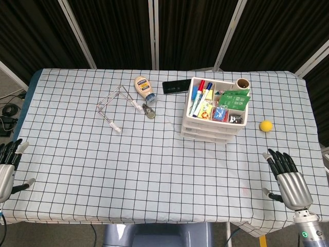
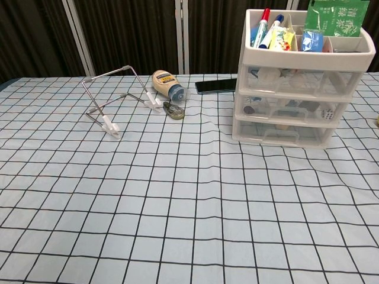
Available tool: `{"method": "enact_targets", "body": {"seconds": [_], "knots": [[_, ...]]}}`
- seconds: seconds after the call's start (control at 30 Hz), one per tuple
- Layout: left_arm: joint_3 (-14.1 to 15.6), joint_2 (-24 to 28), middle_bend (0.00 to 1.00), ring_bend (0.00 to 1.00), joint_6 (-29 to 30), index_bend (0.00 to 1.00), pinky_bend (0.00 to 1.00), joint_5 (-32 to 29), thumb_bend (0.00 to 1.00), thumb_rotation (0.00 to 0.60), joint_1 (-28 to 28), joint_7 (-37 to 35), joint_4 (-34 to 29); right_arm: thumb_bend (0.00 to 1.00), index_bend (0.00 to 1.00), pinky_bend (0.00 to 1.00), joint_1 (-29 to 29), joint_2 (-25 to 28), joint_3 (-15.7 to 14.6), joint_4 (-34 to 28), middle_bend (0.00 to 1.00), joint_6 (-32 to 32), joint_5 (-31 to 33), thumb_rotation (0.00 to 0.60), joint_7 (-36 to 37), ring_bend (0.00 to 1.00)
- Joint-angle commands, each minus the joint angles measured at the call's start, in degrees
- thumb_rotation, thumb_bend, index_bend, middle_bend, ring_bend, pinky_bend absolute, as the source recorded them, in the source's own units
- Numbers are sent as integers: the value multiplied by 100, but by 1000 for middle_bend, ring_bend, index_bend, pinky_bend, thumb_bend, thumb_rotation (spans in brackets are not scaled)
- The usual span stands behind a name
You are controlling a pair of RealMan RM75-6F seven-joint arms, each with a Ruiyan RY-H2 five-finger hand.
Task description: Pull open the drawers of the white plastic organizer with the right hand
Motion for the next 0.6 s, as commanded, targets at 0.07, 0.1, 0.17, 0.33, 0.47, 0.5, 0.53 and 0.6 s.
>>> {"method": "enact_targets", "body": {"seconds": [0.07, 0.1, 0.17, 0.33, 0.47, 0.5, 0.53, 0.6], "knots": [[-10, 32, 0, 0, 49, 0, 0, -2, 24, 600, 29, -72, -15, 53, 136, 557, 59, -114, 105, 15, 597, 136, -76, 600, 206, 609], [-18, 41, 0, 0, 65, 0, 0, -4, 24, 600, 36, -94, -16, 59, 144, 591, 80, -151, 131, 16, 647, 133, -61, 600, 307, 654], [-37, 58, 0, 0, 104, 0, 0, -7, 24, 600, 49, -136, -18, 90, 153, 656, 153, -201, 172, -48, 732, -3, 33, 600, 434, 728], [-49, 76, 0, 0, 115, 0, 0, -7, 23, 600, 55, -182, -18, 301, 157, 794, 450, -295, 264, -498, 883, -633, 358, 600, 439, 876], [-55, 93, 0, 0, 147, 0, 0, 4, 24, 600, 70, -226, -21, 390, 139, 815, 750, -420, 336, -1094, 900, -1352, 791, 600, 933, 896], [-59, 96, 0, 0, 159, 0, 0, 10, 25, 600, 74, -240, -19, 399, 137, 815, 822, -463, 372, -1199, 900, -1519, 919, 600, 1115, 896], [-60, 100, 0, 0, 168, 0, 0, 15, 25, 600, 78, -254, -17, 411, 136, 815, 893, -515, 417, -1297, 900, -1691, 1067, 600, 1320, 896], [-60, 104, 0, 0, 183, 0, 0, 27, 24, 600, 85, -282, -11, 419, 136, 814, 1052, -653, 545, -1473, 900, -2086, 1429, 600, 1878, 896]]}}
